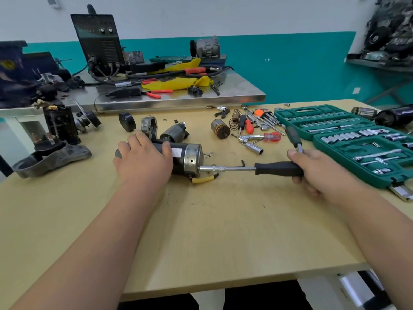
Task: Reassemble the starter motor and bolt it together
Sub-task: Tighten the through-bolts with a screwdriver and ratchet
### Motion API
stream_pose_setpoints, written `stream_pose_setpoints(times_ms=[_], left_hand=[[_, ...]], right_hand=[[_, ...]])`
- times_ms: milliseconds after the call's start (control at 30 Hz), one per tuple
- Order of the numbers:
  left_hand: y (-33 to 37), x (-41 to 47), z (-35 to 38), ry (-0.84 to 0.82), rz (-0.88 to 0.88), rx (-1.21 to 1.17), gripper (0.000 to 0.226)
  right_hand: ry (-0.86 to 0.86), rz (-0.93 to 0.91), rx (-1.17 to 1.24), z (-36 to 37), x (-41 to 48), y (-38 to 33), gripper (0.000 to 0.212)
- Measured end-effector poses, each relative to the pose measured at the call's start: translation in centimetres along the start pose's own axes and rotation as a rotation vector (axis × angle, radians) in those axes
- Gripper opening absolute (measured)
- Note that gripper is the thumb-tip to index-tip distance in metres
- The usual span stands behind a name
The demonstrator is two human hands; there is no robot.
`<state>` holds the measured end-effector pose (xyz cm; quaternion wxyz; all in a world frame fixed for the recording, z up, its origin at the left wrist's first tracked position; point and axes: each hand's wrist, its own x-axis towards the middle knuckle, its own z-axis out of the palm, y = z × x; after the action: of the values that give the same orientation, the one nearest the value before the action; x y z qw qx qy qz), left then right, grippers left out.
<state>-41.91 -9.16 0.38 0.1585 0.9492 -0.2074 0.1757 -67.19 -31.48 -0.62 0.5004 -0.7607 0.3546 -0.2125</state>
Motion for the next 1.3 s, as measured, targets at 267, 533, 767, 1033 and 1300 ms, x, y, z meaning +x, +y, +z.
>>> stream_pose_setpoints(times_ms=[267,533,767,1033,1300], left_hand=[[0.3,-0.6,0.0,0.001,0.061,-0.018,0.071],[0.4,-0.2,0.2,0.009,0.058,0.006,0.071],[0.4,0.0,0.2,0.013,0.058,0.028,0.071],[0.4,-0.5,-0.2,0.022,0.054,0.003,0.070],[0.6,-0.4,-0.3,0.008,0.038,0.002,0.070]], right_hand=[[-0.024,-0.017,0.037,0.2,0.1,-0.2,0.014],[-0.067,-0.040,0.059,0.0,-0.7,-0.4,0.015],[-0.152,-0.024,0.085,-0.5,-1.5,-0.6,0.033],[-0.166,0.024,0.207,-0.1,-1.3,-0.6,0.036],[-0.143,0.060,0.264,0.2,-1.2,-0.5,0.021]])
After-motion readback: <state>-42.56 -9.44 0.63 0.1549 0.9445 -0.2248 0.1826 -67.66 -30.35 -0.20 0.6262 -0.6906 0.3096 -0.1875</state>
